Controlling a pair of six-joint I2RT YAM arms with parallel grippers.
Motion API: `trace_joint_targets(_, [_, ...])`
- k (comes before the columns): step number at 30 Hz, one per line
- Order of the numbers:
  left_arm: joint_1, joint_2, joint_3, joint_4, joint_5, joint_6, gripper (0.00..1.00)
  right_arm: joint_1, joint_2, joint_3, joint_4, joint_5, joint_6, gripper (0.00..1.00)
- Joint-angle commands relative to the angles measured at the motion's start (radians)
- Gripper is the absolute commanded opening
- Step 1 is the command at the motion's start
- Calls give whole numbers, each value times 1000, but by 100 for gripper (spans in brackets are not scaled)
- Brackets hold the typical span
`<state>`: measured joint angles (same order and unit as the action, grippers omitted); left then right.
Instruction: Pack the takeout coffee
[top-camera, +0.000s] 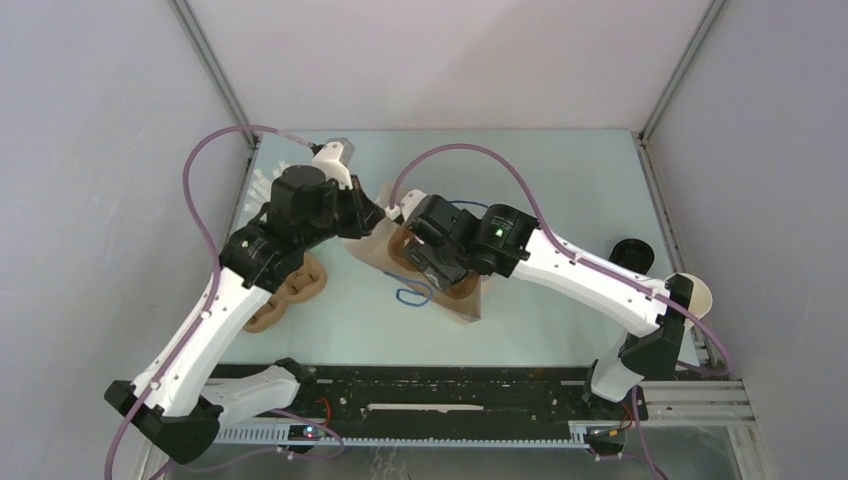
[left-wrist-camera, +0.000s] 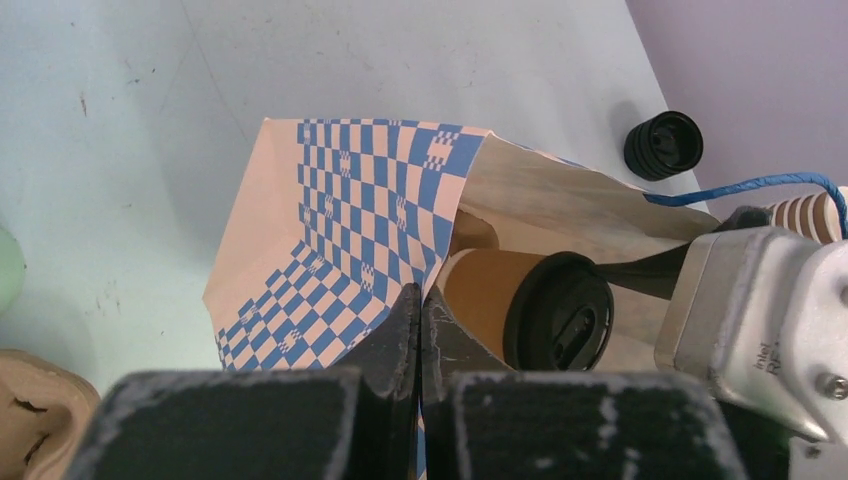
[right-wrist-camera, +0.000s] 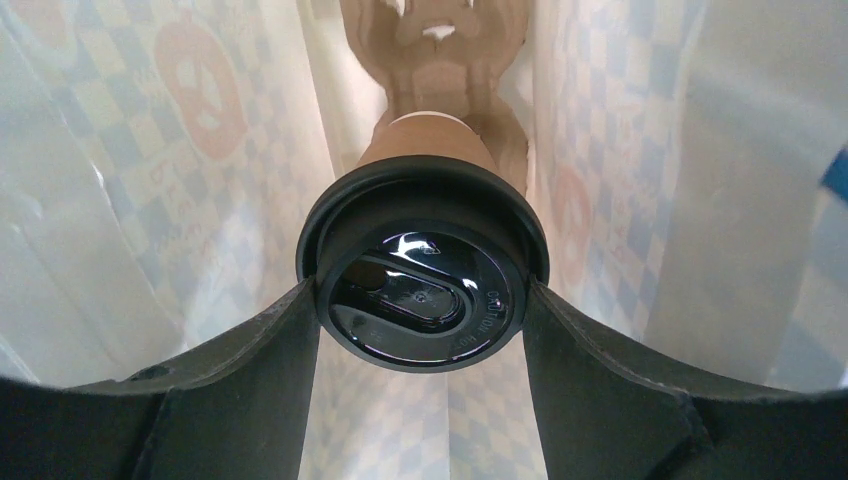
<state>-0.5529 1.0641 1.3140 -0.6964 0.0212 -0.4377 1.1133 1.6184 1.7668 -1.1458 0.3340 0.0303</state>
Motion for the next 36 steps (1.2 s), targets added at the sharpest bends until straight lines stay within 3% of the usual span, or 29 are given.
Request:
trace_joint_targets(1, [4,-47,-53,125,51,53,0,18,-15,7,139,58,-41,17])
trace_joint_targets(6, [-36,-63,-70,143,35,121,0,32,-56,-77,222,100,-76,15])
trace_joint_targets(14, [-58,-174,-173,316,-18,184,0,51,-143,-224,330,122,-74,15])
trace_joint_targets(31, [-67,-140,-138,272,20,212,0,7,-142,-278,377,164,-131,15])
trace_joint_targets(36, [-67,-159,-156,275,37,212,0,-7,-164,-316,520,71,-210,15])
